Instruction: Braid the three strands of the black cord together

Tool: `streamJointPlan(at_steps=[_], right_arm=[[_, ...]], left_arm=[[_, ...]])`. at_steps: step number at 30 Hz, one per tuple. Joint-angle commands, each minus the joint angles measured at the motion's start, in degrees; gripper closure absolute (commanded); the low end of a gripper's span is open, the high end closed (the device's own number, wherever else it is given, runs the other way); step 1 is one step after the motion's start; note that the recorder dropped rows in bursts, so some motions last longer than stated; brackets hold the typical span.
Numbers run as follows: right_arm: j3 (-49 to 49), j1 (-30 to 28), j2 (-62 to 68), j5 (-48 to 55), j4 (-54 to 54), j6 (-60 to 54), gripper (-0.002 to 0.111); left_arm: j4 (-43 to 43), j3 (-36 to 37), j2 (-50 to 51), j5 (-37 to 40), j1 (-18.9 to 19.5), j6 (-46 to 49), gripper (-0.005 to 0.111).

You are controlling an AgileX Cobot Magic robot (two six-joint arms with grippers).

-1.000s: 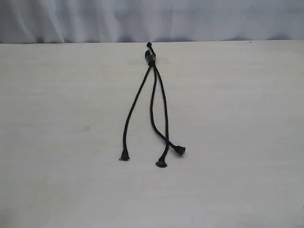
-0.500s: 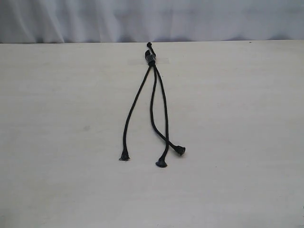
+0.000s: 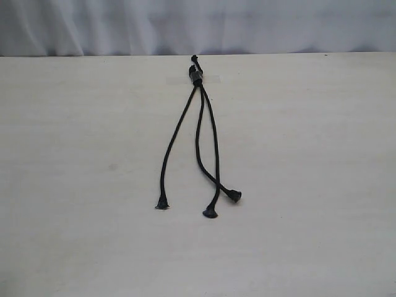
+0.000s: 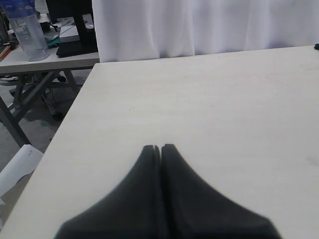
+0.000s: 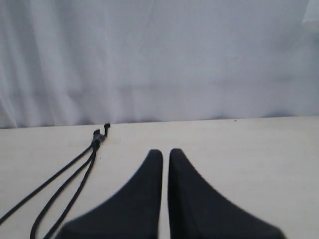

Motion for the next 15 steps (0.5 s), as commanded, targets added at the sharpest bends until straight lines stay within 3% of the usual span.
streamJointPlan(at_steps=[1, 15], right_arm=[[0.19, 0.24, -0.29, -4.01, -0.68, -0.37, 0.104], [0.19, 0.24, -0.29, -6.8, -0.68, -2.93, 0.104]], left_arm=[[0.12, 0.16, -0.18, -0.21, 0.09, -0.05, 0.107], [1.86, 0.16, -0.18, -1.43, 0.09, 0.08, 0.107]])
